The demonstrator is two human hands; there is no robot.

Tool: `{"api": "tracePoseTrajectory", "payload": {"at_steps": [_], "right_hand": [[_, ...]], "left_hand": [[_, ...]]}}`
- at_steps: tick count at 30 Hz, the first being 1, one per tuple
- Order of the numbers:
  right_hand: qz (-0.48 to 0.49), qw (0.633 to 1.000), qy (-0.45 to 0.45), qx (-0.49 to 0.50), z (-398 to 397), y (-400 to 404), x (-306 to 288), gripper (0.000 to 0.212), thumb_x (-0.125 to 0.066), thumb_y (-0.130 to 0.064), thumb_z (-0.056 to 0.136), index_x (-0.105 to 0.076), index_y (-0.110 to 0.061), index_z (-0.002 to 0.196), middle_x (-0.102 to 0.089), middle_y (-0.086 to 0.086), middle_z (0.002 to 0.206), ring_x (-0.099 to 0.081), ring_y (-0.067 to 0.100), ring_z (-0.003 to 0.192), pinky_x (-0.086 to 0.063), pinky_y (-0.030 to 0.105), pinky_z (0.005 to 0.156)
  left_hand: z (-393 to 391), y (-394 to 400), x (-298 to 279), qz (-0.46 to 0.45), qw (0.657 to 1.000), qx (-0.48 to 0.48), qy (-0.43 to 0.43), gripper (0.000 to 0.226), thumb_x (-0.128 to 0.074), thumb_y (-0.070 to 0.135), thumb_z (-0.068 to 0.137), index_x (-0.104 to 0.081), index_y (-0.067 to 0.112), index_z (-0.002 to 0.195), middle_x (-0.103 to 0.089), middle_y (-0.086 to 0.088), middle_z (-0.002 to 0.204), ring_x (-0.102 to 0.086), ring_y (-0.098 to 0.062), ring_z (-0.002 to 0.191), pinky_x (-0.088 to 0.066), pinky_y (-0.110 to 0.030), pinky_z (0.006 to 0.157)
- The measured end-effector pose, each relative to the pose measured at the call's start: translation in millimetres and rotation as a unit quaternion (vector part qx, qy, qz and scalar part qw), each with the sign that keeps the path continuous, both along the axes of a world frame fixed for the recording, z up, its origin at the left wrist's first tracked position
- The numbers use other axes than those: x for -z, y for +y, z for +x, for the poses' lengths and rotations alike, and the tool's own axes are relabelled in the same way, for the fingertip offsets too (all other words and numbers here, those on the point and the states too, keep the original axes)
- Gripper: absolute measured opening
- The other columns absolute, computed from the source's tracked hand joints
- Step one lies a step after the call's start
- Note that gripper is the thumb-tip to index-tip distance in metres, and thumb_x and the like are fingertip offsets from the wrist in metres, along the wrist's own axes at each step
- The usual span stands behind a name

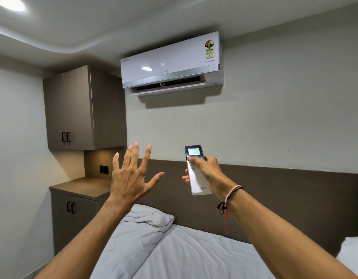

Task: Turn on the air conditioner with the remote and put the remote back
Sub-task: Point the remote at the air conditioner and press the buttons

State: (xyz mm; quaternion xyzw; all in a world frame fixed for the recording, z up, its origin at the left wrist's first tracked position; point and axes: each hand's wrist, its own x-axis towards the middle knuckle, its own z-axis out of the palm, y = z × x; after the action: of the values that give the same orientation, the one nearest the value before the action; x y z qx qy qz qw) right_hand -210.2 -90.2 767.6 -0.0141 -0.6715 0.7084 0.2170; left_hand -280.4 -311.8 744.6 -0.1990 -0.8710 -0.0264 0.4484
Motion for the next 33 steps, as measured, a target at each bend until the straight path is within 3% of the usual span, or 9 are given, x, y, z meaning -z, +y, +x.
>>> {"api": "tracePoseTrajectory", "payload": {"at_steps": [6, 20, 33], "right_hand": [[-0.001, 1.000, -0.001, 0.000, -3.6, -4.3, -2.0, 0.034, -0.067, -0.022, 0.090, -0.054, -0.008, 0.117, -0.074, 0.020, 0.085, -0.078, 0.036, 0.065, -0.061, 0.035, 0.053], [0.008, 1.000, -0.007, 0.003, -2.3, -5.5, -0.8, 0.019, -0.066, -0.019, 0.091, -0.057, -0.009, 0.105, -0.073, 0.021, 0.081, -0.077, 0.037, 0.064, -0.061, 0.036, 0.053], [0.007, 1.000, -0.011, 0.003, 6.0, -6.6, -1.8, 0.026, -0.067, -0.022, 0.091, -0.057, -0.009, 0.111, -0.074, 0.020, 0.083, -0.077, 0.035, 0.064, -0.061, 0.034, 0.053]], "left_hand": [[0.5, -1.9, 1.5, 0.001, 1.000, 0.001, 0.000, 0.092, -0.019, 0.080, 0.087, -0.022, 0.026, 0.161, -0.034, -0.023, 0.163, -0.036, -0.038, 0.150, -0.032, -0.068, 0.115], [3.2, -5.3, -1.6, -0.001, 1.000, -0.001, 0.004, 0.093, -0.017, 0.081, 0.087, -0.021, 0.026, 0.162, -0.033, -0.023, 0.164, -0.035, -0.038, 0.151, -0.031, -0.068, 0.116], [7.0, -6.4, -2.5, -0.002, 1.000, 0.004, -0.002, 0.093, -0.019, 0.081, 0.087, -0.026, 0.024, 0.161, -0.037, -0.024, 0.162, -0.039, -0.039, 0.148, -0.034, -0.069, 0.113]]}}
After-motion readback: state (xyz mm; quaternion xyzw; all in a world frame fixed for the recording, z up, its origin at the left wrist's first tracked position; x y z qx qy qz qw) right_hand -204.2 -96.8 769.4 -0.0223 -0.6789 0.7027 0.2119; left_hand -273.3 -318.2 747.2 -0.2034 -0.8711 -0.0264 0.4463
